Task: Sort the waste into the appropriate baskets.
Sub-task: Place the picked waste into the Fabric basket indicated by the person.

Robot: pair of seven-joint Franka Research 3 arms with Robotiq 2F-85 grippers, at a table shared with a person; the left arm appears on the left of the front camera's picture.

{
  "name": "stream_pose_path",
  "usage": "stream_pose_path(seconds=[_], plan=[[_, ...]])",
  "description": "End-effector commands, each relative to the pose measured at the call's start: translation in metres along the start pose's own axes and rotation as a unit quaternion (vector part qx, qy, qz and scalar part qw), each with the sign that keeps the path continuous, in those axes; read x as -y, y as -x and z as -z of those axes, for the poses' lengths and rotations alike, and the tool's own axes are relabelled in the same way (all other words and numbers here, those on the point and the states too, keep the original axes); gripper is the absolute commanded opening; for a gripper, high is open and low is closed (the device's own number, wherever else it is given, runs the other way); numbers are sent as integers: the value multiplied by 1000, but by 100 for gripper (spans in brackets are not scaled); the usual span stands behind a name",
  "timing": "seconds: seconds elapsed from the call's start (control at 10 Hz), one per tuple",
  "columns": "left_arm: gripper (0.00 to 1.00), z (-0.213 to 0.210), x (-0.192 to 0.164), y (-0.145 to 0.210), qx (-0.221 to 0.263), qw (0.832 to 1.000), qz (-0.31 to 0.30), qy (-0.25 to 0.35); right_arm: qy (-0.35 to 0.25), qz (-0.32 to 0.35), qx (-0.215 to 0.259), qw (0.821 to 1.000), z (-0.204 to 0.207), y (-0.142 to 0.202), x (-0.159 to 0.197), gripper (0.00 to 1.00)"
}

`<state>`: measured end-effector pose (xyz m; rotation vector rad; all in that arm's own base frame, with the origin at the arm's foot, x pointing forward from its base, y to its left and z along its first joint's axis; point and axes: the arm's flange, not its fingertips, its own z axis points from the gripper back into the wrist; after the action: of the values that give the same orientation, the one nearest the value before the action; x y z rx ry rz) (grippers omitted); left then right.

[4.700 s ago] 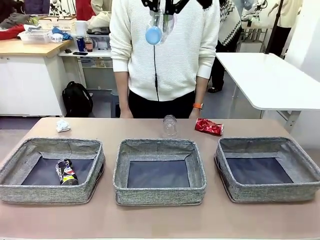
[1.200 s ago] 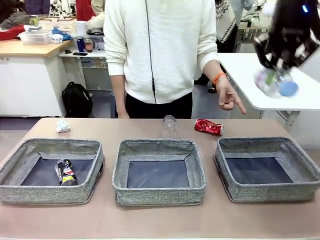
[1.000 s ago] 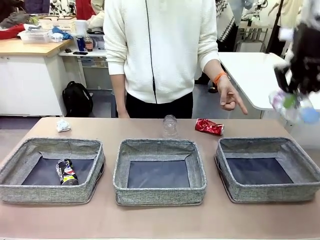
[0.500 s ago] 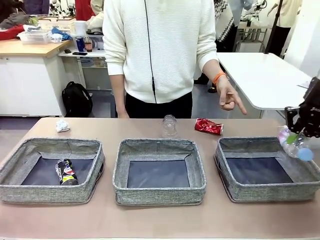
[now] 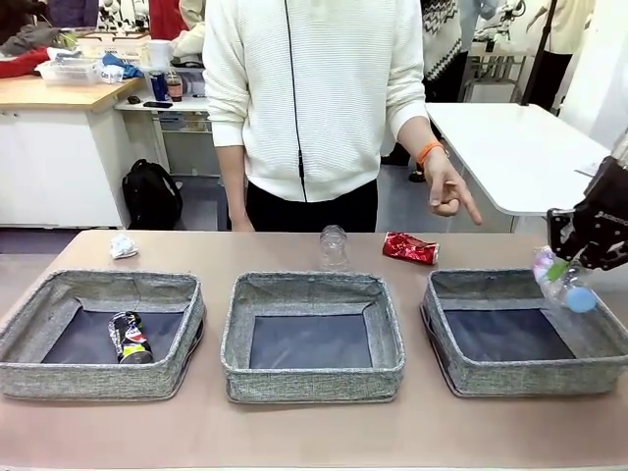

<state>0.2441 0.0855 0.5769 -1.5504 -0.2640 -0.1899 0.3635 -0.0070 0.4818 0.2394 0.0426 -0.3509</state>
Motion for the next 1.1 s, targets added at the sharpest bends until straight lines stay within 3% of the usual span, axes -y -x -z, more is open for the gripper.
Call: stream_pose_path(seconds=[0.0, 0.1, 0.2, 1.0], plan=[[100, 1, 3, 0, 0, 1000, 11, 11, -26, 13, 12, 1000, -3, 0, -4, 74], [100, 1, 3, 0, 0, 1000, 11, 11, -29, 13, 16, 999, -5, 0, -5, 75], [100, 1, 3, 0, 0, 1000, 11, 11, -31, 15, 18, 999, -6, 0, -5, 100], [100, 1, 3, 0, 0, 1000, 11, 11, -78, 24, 21, 996, -7, -1, -6, 100]])
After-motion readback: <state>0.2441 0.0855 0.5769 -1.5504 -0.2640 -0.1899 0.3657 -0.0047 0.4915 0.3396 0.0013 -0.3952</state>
